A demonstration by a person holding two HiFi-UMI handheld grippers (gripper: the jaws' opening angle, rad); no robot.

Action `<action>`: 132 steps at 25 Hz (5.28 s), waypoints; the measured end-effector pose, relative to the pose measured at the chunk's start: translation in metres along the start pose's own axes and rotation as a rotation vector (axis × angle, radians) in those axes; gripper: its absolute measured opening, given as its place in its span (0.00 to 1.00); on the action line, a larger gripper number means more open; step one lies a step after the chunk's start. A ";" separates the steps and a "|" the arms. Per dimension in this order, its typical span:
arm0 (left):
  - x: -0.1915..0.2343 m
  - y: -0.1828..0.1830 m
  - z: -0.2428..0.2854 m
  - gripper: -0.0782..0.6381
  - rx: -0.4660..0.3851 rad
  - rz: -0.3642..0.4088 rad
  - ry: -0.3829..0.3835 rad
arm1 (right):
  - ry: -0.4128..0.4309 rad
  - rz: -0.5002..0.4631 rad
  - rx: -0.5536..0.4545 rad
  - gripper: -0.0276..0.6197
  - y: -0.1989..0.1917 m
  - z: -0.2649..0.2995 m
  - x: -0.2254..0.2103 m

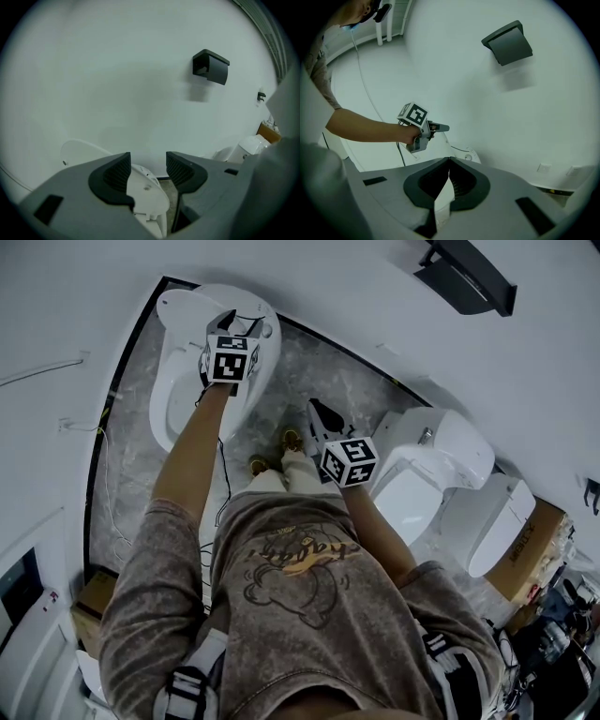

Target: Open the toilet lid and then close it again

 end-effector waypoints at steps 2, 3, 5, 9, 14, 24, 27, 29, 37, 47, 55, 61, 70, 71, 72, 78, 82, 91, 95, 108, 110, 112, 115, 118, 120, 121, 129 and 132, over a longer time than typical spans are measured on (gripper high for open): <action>0.001 -0.002 0.000 0.43 0.023 0.036 0.013 | 0.005 -0.001 -0.001 0.09 0.000 -0.001 0.001; 0.001 -0.002 -0.001 0.43 0.030 0.053 0.018 | 0.005 -0.002 -0.001 0.08 0.000 -0.001 0.001; 0.000 -0.004 -0.004 0.43 0.038 0.068 0.025 | -0.002 0.000 -0.001 0.08 -0.002 -0.003 -0.002; 0.000 -0.006 -0.011 0.43 0.044 0.053 0.041 | -0.007 0.003 -0.004 0.08 -0.003 -0.007 -0.001; 0.001 -0.008 -0.024 0.43 0.045 0.037 0.063 | 0.005 -0.003 -0.010 0.08 -0.001 -0.008 0.005; 0.005 -0.023 -0.068 0.43 0.025 0.004 0.114 | 0.047 -0.021 0.003 0.08 -0.008 -0.012 0.023; 0.006 -0.030 -0.085 0.43 0.016 -0.003 0.134 | 0.071 -0.030 0.010 0.08 -0.011 -0.011 0.032; 0.007 -0.036 -0.098 0.43 0.012 -0.010 0.144 | 0.089 -0.036 0.015 0.08 -0.014 -0.011 0.039; 0.010 -0.071 -0.152 0.43 0.035 -0.075 0.185 | 0.177 -0.073 0.049 0.08 -0.026 -0.005 0.072; 0.015 -0.129 -0.209 0.43 0.074 -0.194 0.237 | 0.310 -0.123 0.118 0.08 -0.052 0.013 0.123; 0.020 -0.168 -0.234 0.43 0.090 -0.296 0.289 | 0.401 -0.152 0.180 0.08 -0.074 0.026 0.156; 0.024 -0.200 -0.250 0.42 0.112 -0.359 0.343 | 0.436 -0.166 0.231 0.08 -0.090 0.037 0.162; 0.030 -0.247 -0.267 0.39 0.160 -0.450 0.419 | 0.482 -0.186 0.292 0.08 -0.110 0.065 0.168; 0.030 -0.255 -0.269 0.39 0.172 -0.458 0.427 | 0.486 -0.187 0.300 0.08 -0.113 0.069 0.168; 0.031 -0.262 -0.271 0.39 0.184 -0.462 0.436 | 0.489 -0.188 0.307 0.08 -0.116 0.072 0.168; 0.035 -0.306 -0.278 0.39 0.229 -0.509 0.474 | 0.500 -0.191 0.358 0.08 -0.143 0.088 0.169; 0.037 -0.336 -0.278 0.39 0.254 -0.539 0.491 | 0.516 -0.187 0.389 0.08 -0.167 0.094 0.167; 0.038 -0.404 -0.274 0.39 0.303 -0.577 0.519 | 0.537 -0.188 0.443 0.08 -0.221 0.102 0.159; 0.039 -0.431 -0.269 0.39 0.311 -0.616 0.540 | 0.547 -0.192 0.463 0.09 -0.242 0.106 0.154; 0.043 -0.501 -0.244 0.39 0.346 -0.681 0.551 | 0.550 -0.200 0.498 0.08 -0.298 0.118 0.136; 0.044 -0.508 -0.240 0.39 0.350 -0.695 0.544 | 0.554 -0.203 0.501 0.09 -0.304 0.119 0.134; 0.042 -0.514 -0.236 0.39 0.370 -0.708 0.532 | 0.553 -0.200 0.503 0.08 -0.308 0.119 0.133; 0.042 -0.523 -0.232 0.39 0.392 -0.728 0.527 | 0.553 -0.193 0.502 0.09 -0.311 0.118 0.133; 0.043 -0.533 -0.227 0.39 0.405 -0.760 0.540 | 0.553 -0.187 0.502 0.08 -0.312 0.115 0.133; 0.044 -0.536 -0.227 0.39 0.410 -0.761 0.548 | 0.549 -0.182 0.503 0.08 -0.313 0.114 0.131; 0.045 -0.536 -0.226 0.39 0.409 -0.758 0.551 | 0.546 -0.177 0.503 0.08 -0.313 0.113 0.130; 0.052 -0.509 -0.238 0.39 0.356 -0.729 0.575 | 0.561 -0.191 0.470 0.08 -0.289 0.110 0.140; 0.054 -0.480 -0.249 0.39 0.317 -0.737 0.573 | 0.560 -0.201 0.447 0.09 -0.260 0.107 0.147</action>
Point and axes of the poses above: the fingertips, and each gripper's own axes: z forward along the fingers, x to its left, y out of its top, the point moved 2 cm from there along -z, backward along the fingers, and after that the axes turned 11 degrees about -x, right-handed, at the moved point
